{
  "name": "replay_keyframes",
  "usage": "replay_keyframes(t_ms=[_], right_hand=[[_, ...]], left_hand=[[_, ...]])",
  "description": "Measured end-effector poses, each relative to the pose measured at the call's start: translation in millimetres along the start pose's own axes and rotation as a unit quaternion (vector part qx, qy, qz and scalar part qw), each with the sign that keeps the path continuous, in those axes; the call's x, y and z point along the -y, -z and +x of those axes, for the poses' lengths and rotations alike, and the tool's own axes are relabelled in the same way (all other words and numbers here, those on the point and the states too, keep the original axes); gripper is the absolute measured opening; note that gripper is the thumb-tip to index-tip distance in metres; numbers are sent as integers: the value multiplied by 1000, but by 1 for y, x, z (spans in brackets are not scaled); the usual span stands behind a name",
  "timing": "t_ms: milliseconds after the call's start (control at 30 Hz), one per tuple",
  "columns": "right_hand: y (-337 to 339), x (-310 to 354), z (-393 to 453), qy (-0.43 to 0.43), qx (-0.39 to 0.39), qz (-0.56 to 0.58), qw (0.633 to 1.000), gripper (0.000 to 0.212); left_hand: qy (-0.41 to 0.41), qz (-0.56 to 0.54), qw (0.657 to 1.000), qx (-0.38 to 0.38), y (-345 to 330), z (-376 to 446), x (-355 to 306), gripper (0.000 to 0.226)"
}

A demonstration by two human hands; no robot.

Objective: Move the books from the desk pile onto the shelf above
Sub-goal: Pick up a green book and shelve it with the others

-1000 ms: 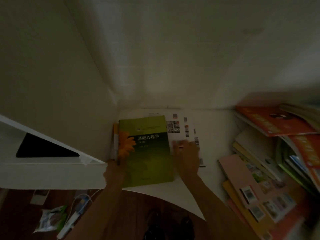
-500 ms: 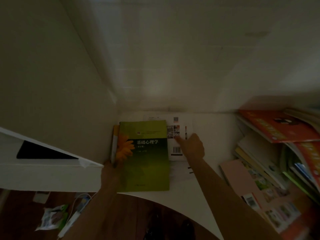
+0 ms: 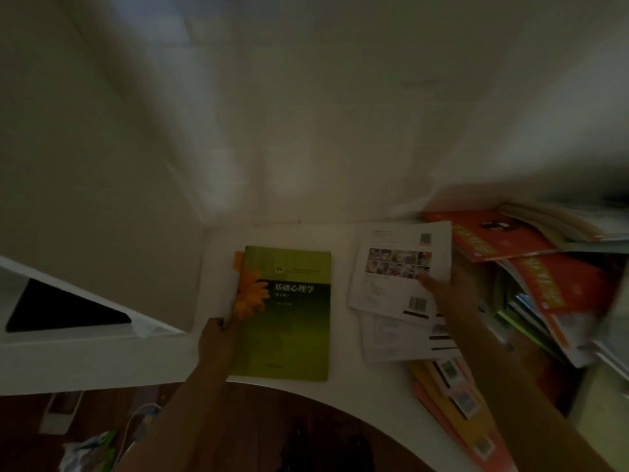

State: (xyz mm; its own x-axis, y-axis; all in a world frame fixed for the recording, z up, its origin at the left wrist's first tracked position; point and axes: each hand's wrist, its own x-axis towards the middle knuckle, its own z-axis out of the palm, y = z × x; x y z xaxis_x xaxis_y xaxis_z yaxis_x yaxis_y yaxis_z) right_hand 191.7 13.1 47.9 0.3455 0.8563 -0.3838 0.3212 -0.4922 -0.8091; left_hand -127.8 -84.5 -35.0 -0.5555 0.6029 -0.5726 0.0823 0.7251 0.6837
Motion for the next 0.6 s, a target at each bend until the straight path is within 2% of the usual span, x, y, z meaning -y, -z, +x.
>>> replay_keyframes(t_ms=[67, 133, 200, 267, 367, 433, 533, 600], right_hand=[[16, 12, -9, 56, -5, -51, 997, 42], [17, 26, -23, 110, -9, -140, 984, 33], [3, 42, -44, 148, 9, -214, 966, 23], [-27, 54, -68, 167, 53, -281, 943, 18], [-84, 59, -102, 166, 107, -308, 931, 24], [-120, 55, -116, 152, 125, -301, 933, 35], [-163, 43, -128, 142, 152, -315, 926, 54], [-183, 34, -131, 139, 206, -337, 908, 61]], left_hand=[[-8, 64, 996, -56, 0, -10, -11, 54], [-78, 56, 993, -70, 0, -22, -29, 46], [-162, -59, 985, 22, -1, -34, -49, 26], [-160, -83, 979, 92, 1, -46, -65, 5], [-121, -85, 981, 128, 7, -53, -71, 11], [-104, -83, 987, 91, 15, -49, -65, 15], [-69, -16, 997, 30, 29, -33, -43, 22], [-47, 5, 999, 16, 38, -22, -31, 33]])
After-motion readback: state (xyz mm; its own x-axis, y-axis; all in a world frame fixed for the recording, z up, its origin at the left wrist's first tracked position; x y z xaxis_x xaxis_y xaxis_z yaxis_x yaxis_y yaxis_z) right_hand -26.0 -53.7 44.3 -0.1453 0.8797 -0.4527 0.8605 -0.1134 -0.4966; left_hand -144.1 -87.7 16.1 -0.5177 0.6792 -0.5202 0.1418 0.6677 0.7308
